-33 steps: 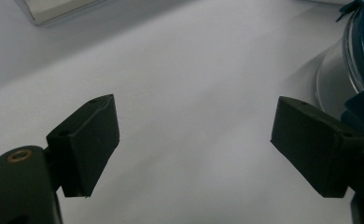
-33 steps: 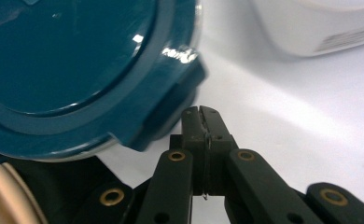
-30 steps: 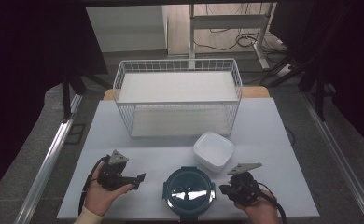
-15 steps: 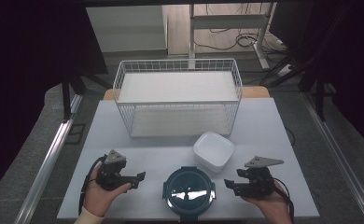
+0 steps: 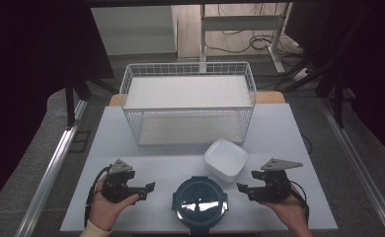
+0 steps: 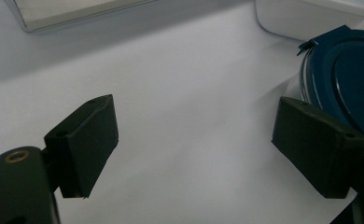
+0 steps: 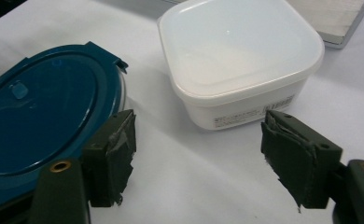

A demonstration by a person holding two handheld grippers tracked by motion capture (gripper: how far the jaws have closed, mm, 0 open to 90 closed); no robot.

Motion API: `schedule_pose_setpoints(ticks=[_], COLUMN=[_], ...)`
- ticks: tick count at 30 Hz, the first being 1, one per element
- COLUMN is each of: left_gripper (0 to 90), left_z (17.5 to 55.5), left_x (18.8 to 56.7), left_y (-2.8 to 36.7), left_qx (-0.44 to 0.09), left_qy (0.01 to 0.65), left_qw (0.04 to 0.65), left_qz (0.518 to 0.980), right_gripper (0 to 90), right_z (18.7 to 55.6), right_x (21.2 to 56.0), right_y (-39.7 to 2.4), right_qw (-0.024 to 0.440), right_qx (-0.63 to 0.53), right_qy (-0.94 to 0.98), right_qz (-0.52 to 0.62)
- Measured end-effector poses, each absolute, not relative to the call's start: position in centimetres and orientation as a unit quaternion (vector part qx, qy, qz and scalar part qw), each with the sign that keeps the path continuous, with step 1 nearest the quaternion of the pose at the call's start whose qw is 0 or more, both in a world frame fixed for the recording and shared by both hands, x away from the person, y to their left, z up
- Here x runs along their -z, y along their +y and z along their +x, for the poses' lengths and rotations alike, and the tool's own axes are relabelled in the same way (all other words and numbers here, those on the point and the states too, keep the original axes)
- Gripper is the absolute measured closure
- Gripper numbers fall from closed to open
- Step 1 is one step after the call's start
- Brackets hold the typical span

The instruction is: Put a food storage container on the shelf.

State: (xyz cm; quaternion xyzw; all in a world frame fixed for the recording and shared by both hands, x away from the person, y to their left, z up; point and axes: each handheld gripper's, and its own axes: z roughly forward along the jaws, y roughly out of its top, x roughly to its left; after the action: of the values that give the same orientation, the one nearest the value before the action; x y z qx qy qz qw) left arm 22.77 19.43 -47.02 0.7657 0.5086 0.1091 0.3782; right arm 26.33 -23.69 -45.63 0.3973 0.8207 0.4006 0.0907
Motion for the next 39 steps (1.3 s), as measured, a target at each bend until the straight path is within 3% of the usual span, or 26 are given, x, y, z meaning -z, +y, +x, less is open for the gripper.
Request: schedule_pose_setpoints(ticks=[12, 21, 39], left_gripper=[15.0, 16.2, 16.7], left_z=[21.6, 20.9, 21.5], left_x=[46.5, 47.0, 49.4], left_y=[18.4, 17.2, 15.3], left_qx=[-0.077, 0.003, 0.105], left_qy=[0.499, 0.502, 0.521], left_qw=[0.411, 0.444, 0.458], left_qz=[0.759, 0.742, 0.713], right_gripper=[21.4, 17.7, 14.5], right_z=[25.2, 24.7, 24.6], right_x=[45.6, 45.9, 48.4], right_y=[-23.3, -22.1, -19.6], right_qw=[0.047, 0.006, -0.070], right_qx=[-0.418, -0.429, -0.411], right_qy=[0.815, 0.809, 0.793], right_qz=[0.400, 0.401, 0.444])
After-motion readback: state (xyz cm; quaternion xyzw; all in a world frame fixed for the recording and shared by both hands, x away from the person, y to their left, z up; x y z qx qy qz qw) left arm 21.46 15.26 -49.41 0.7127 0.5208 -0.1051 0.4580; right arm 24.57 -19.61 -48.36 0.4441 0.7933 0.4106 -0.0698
